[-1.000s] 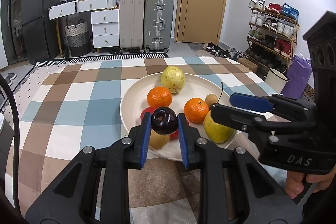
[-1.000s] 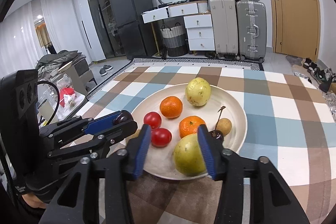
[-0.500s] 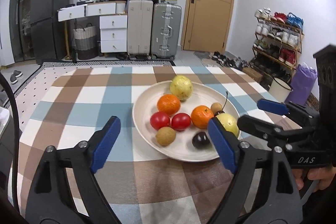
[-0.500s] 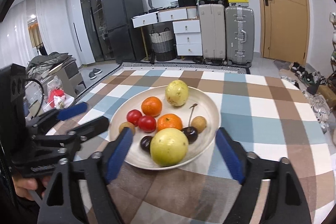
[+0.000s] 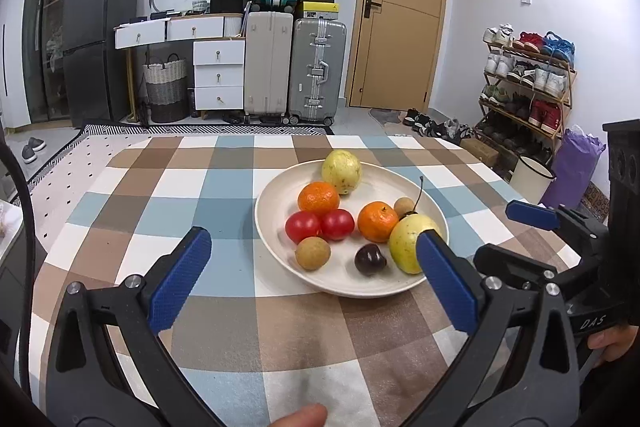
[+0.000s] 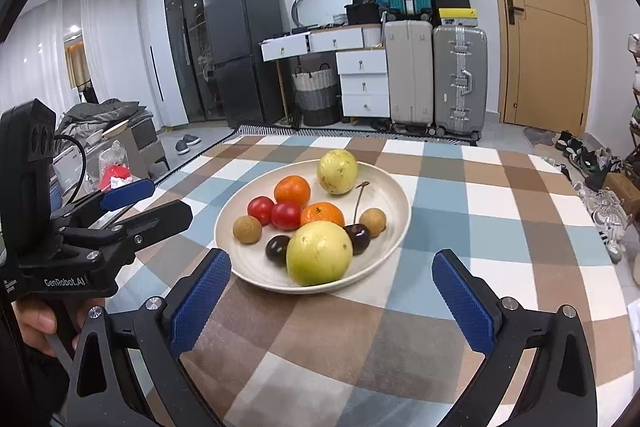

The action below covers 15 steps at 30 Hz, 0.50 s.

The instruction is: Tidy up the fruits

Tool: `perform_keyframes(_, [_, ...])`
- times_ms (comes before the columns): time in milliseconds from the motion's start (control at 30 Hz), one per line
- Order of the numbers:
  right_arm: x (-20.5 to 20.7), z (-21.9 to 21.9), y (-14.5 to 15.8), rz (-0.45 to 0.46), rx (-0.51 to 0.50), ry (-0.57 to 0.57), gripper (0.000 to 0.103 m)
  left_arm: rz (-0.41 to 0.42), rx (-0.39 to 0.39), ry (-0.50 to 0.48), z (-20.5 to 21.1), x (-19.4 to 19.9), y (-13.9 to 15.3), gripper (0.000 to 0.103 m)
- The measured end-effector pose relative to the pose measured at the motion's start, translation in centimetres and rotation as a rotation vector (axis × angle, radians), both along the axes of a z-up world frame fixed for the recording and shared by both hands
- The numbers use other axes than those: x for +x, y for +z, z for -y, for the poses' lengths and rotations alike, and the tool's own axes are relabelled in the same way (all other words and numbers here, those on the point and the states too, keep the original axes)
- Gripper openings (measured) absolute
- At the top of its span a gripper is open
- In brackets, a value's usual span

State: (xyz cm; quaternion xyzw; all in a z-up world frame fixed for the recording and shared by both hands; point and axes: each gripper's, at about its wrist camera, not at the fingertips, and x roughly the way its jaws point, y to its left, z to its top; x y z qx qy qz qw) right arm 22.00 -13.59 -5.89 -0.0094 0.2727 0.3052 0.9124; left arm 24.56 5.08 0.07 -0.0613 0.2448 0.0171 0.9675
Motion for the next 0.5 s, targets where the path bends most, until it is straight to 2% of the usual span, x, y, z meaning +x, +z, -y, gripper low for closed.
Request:
perform_keyframes(200, [-0.7, 1.1, 0.4, 0.049, 0.013, -0.038, 0.103, 0.015, 0.014, -0.013, 0.7, -0.7, 0.0, 0.102])
perform_keyframes(500, [-0.8, 1.2, 0.7, 0.064, 0.018, -0.042, 0.103, 0.017, 0.06, -0.029, 1.7, -0.8, -0.2, 0.102])
